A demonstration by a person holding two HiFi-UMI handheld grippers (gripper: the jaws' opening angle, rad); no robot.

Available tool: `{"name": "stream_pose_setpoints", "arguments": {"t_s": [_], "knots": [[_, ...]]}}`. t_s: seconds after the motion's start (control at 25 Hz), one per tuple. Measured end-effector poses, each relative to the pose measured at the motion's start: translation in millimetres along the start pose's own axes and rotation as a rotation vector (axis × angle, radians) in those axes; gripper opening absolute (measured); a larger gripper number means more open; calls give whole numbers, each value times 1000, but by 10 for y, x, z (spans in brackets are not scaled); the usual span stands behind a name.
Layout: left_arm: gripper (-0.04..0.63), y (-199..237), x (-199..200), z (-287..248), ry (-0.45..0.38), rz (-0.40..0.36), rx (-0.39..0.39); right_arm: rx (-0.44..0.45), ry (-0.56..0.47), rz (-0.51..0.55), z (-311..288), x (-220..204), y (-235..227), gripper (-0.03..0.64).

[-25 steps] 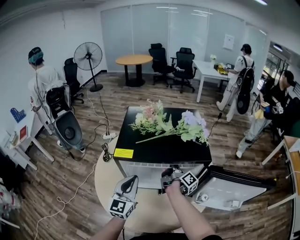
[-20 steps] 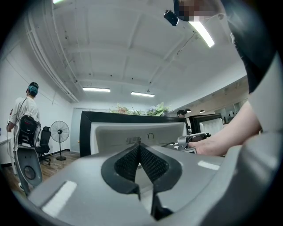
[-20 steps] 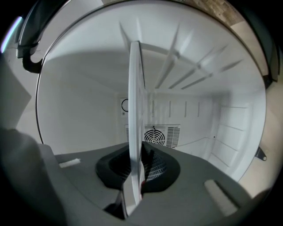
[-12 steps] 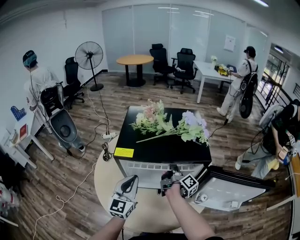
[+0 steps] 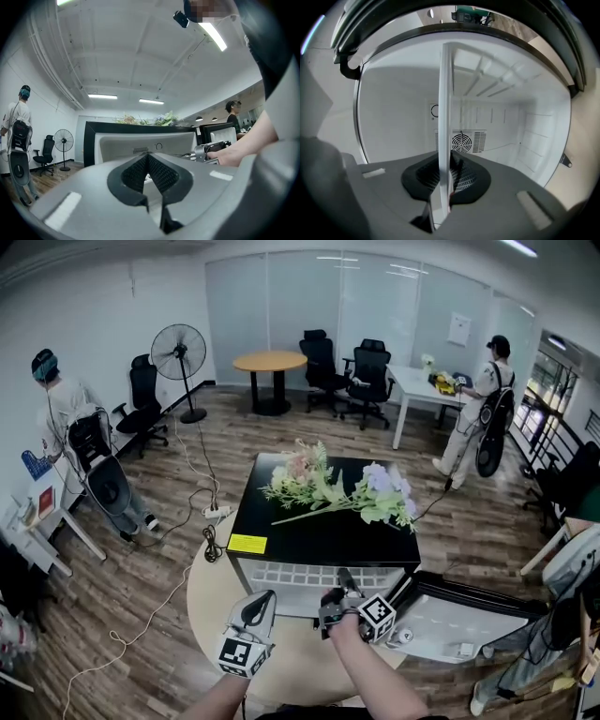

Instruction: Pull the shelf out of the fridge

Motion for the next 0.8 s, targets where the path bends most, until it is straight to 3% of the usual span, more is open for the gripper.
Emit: {"name": "stream_pose_setpoints", "arguments": {"t_s": [0.8], "knots": [[0, -158, 44, 190, -12, -4, 12, -15, 28, 6, 367, -208, 37, 35]]}}
Point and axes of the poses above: the fingertips, and each gripper's own axes: z backward along the fingers, y to its left, x out of its top, the point moved 7 cm from there along z, backward along the fingers, and after that the axes turned 10 degrees about y, right-handed, at the moved point
